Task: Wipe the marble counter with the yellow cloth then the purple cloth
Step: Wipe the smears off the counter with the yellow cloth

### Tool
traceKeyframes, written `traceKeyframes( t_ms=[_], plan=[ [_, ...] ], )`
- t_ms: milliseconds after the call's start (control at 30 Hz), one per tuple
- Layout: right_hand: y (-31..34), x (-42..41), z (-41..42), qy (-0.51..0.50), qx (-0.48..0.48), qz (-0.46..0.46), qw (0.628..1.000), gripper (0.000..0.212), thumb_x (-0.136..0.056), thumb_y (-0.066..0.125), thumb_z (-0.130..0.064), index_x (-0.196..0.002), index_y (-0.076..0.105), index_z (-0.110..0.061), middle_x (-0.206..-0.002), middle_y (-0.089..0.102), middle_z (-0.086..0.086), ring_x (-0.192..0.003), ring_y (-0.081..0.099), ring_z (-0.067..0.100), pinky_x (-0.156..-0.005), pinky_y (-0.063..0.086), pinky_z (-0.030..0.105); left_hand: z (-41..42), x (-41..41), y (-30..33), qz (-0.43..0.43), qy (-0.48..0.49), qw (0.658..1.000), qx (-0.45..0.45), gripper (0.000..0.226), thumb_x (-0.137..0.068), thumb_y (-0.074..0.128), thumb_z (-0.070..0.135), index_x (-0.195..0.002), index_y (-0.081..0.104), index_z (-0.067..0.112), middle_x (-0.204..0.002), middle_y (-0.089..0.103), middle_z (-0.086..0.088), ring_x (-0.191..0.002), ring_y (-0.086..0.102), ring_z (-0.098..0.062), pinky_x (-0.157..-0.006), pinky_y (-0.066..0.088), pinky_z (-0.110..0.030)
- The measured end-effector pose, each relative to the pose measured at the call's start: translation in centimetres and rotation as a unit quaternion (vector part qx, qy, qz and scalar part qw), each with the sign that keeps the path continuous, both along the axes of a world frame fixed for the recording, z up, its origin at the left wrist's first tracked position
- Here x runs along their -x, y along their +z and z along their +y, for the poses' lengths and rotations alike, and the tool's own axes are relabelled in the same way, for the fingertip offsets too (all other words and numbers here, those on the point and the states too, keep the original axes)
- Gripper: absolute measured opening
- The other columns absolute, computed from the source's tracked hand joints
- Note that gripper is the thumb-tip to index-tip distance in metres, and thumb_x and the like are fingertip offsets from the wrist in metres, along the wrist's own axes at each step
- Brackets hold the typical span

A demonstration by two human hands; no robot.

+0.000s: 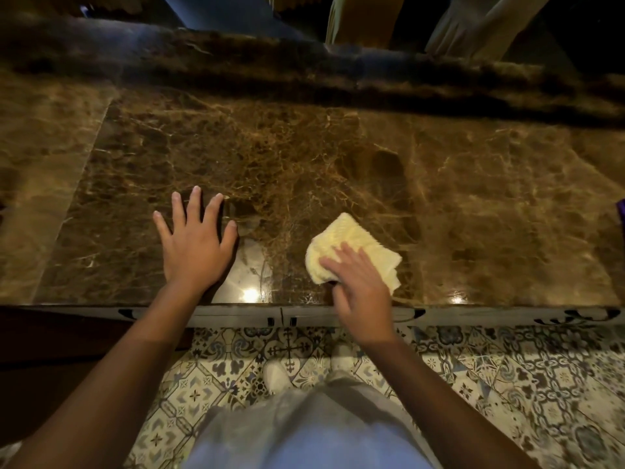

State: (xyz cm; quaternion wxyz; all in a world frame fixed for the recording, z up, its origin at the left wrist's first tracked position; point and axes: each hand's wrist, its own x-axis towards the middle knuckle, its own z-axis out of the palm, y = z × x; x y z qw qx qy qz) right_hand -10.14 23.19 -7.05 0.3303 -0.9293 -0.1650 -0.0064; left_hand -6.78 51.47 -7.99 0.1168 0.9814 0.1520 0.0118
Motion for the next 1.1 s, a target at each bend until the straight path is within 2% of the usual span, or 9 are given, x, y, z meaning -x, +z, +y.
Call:
traceKeyframes(
  t_ms=[267, 367, 433, 500, 600, 700, 900, 1033, 1100],
  plan=[
    [1.4, 3.4, 6.1, 0.15, -0.14, 0.084, 0.975, 0.036, -0.078, 0.057, 0.007, -0.097, 0.081, -0.012, -0.114, 0.078, 0.006, -0.116, 0.067, 0.008, -0.112, 0.046, 0.035, 1.2, 0.3, -0.3, -0.003, -0.02, 0.999, 0.035, 0.057, -0.103, 0.043, 0.047, -0.156, 0.035, 0.027, -0.171, 0.021, -0.01, -0.158, 0.006, -0.037, -0.122, 0.0, -0.064],
    [4.0, 0.7, 3.4, 0.056, -0.176, 0.147, 0.972, 0.039, -0.086, 0.057, 0.006, -0.1, 0.079, -0.024, -0.114, 0.071, -0.01, -0.107, 0.06, -0.014, -0.095, 0.052, 0.015, 2.1, 0.9, -0.3, 0.008, -0.055, 0.998, 0.015, 0.062, -0.102, 0.032, 0.056, -0.158, 0.03, 0.029, -0.171, 0.019, -0.008, -0.159, 0.006, -0.035, -0.123, 0.002, -0.062],
    [5.5, -2.8, 0.3, -0.038, -0.191, 0.097, 0.976, 0.041, -0.088, 0.057, 0.005, -0.1, 0.076, -0.03, -0.114, 0.069, -0.013, -0.101, 0.061, -0.009, -0.081, 0.052, 0.008, 2.3, 1.4, -0.3, 0.001, -0.072, 0.997, 0.001, 0.066, -0.101, 0.025, 0.059, -0.159, 0.029, 0.027, -0.171, 0.021, -0.008, -0.159, 0.008, -0.034, -0.124, 0.004, -0.062],
    [6.0, -7.4, -2.8, -0.136, -0.197, 0.042, 0.97, 0.038, -0.091, 0.054, 0.0, -0.102, 0.077, -0.029, -0.115, 0.071, -0.009, -0.095, 0.063, 0.003, -0.073, 0.05, 0.011, 2.1, 1.6, -0.3, -0.007, -0.073, 0.997, -0.006, 0.067, -0.1, 0.023, 0.058, -0.158, 0.03, 0.026, -0.17, 0.023, -0.01, -0.158, 0.01, -0.034, -0.124, 0.006, -0.061],
    [4.6, -13.8, -6.7, -0.245, -0.187, -0.016, 0.951, 0.04, -0.088, 0.048, -0.001, -0.109, 0.075, -0.023, -0.123, 0.071, 0.002, -0.112, 0.063, 0.011, -0.098, 0.053, 0.032, 2.0, 1.5, -0.3, -0.01, -0.072, 0.997, -0.01, 0.065, -0.101, 0.025, 0.057, -0.157, 0.032, 0.025, -0.169, 0.025, -0.01, -0.158, 0.012, -0.034, -0.124, 0.007, -0.061],
    [2.5, -17.5, -7.9, -0.298, -0.141, 0.011, 0.944, 0.043, -0.089, 0.044, -0.008, -0.119, 0.074, -0.015, -0.131, 0.069, 0.007, -0.125, 0.06, 0.02, -0.112, 0.045, 0.04, 2.1, 1.6, -0.3, -0.01, -0.068, 0.998, -0.011, 0.065, -0.1, 0.027, 0.057, -0.157, 0.034, 0.025, -0.169, 0.026, -0.01, -0.158, 0.013, -0.034, -0.125, 0.009, -0.061],
    [1.3, -15.1, 0.0, -0.107, -0.11, 0.056, 0.987, 0.037, -0.088, 0.051, -0.003, -0.112, 0.078, -0.013, -0.131, 0.07, 0.013, -0.126, 0.058, 0.015, -0.108, 0.038, 0.023, 2.0, 1.5, -0.1, 0.002, -0.074, 0.997, -0.016, 0.064, -0.102, 0.025, 0.054, -0.158, 0.031, 0.024, -0.17, 0.023, -0.01, -0.158, 0.01, -0.035, -0.125, 0.007, -0.061],
    [0.8, -8.8, 4.6, 0.049, -0.131, 0.123, 0.983, 0.038, -0.082, 0.051, -0.005, -0.104, 0.08, -0.017, -0.131, 0.069, 0.015, -0.134, 0.057, 0.026, -0.121, 0.034, 0.037, 2.4, 1.5, -0.2, 0.015, -0.092, 0.996, -0.009, 0.067, -0.102, 0.019, 0.054, -0.16, 0.026, 0.023, -0.171, 0.018, -0.012, -0.158, 0.006, -0.038, -0.124, 0.004, -0.062],
    [1.0, -5.6, 5.7, 0.107, -0.125, 0.145, 0.976, 0.036, -0.084, 0.054, -0.002, -0.101, 0.08, -0.019, -0.131, 0.07, 0.012, -0.135, 0.054, 0.02, -0.123, 0.03, 0.034, 2.7, 1.4, -0.2, 0.024, -0.097, 0.995, -0.007, 0.067, -0.101, 0.019, 0.054, -0.161, 0.024, 0.023, -0.172, 0.015, -0.012, -0.159, 0.004, -0.037, -0.124, 0.002, -0.061]
  ],
)
